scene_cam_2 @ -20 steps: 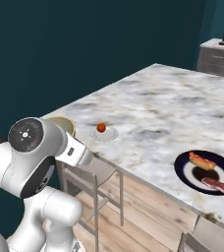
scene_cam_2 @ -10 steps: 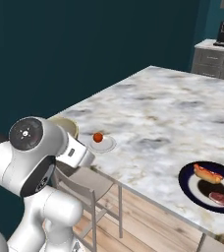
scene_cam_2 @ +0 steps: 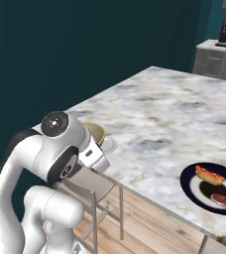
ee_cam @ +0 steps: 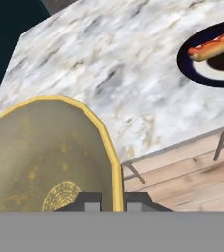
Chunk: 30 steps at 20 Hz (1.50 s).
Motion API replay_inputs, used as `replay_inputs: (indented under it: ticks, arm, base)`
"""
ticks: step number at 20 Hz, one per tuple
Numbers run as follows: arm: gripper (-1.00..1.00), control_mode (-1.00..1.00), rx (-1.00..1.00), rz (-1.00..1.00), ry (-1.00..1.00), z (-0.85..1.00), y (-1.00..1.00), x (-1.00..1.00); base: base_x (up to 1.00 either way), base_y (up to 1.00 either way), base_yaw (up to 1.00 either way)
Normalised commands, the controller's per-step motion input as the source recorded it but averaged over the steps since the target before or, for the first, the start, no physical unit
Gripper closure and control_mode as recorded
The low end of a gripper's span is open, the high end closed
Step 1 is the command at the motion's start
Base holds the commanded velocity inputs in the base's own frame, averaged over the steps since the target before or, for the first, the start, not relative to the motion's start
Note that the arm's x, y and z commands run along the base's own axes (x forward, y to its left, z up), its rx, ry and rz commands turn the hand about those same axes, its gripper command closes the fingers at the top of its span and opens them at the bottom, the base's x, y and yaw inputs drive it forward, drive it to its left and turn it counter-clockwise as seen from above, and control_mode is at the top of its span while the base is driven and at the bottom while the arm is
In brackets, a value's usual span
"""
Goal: Take the smaller bowl and place it next to the appetizer plate on the dining counter , and place the larger bowl next to the plate with cooked food.
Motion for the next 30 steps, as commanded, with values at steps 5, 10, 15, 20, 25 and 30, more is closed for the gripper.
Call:
replay_inputs:
  ticks: [5,10,15,20,25,30]
  arm:
    - [1.0,-1.0,0.18,-0.21,-0.02,-0.66,-0.14,0.76]
    - [1.0,-1.0,0.09,-0.01,0.1,-0.43,-0.58,0.01]
    - [1.0,-1.0,0.0,0.0,0.03,-0.49,-0.18,0.55]
    - [1.0,-1.0,0.0,0.0,0.1,-0.5,-0.23,1.0]
    - [1.0,-1.0,0.0,0.0,0.11,-0.39,-0.41,0.93]
    - [1.0,-1.0,0.01,0.0,0.04,-0.24,-0.17,0.76]
  base:
    - [0.0,0.0,0.0]
    - [0.0,0.0,0.0]
    - [0.0,0.0,0.0]
    - [0.0,0.0,0.0]
    - [0.0,0.0,0.0]
    - [0.0,0.0,0.0]
